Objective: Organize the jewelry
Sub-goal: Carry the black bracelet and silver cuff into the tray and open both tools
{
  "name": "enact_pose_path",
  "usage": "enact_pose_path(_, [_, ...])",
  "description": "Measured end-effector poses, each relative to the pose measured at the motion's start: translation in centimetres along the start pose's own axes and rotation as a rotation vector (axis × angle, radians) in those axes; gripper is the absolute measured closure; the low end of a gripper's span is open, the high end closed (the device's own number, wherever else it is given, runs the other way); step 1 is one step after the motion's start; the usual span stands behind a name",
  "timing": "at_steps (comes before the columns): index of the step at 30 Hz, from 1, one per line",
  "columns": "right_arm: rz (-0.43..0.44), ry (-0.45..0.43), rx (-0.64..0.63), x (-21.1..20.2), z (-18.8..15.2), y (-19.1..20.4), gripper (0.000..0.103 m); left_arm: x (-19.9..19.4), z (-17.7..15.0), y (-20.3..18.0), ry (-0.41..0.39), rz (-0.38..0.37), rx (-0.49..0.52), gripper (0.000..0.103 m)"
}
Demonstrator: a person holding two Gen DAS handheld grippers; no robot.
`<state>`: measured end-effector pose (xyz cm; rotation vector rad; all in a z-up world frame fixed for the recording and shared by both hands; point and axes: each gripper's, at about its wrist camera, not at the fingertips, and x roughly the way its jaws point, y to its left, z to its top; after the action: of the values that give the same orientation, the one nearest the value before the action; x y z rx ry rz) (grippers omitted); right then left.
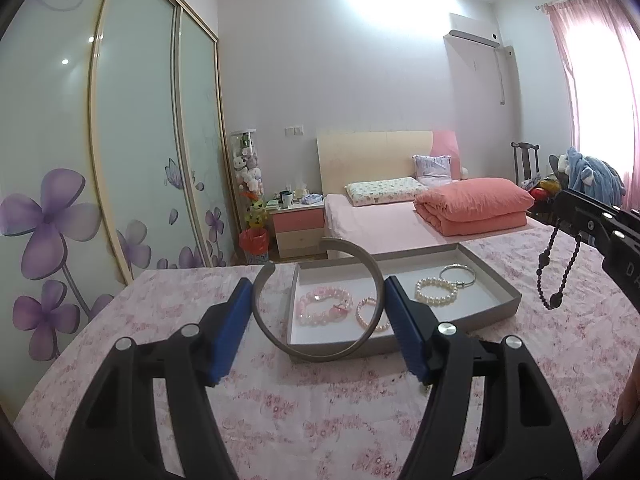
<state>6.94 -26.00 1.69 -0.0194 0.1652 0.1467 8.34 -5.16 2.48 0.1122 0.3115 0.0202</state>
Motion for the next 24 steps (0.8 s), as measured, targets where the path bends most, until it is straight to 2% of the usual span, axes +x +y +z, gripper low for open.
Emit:
enact_pose_path(15, [-0.008, -0.023, -0.009, 1.5, 0.8, 0.3, 0.097, 2.0, 1.0, 0.1, 0.003, -0.01, -0.021, 0.038])
enact_pose_path(24, [-0.007, -0.008, 0.025, 5.3, 1.2, -0.2, 0.097, 6.2, 2.3, 0.2, 0.025, -0.013, -0.04, 0.038])
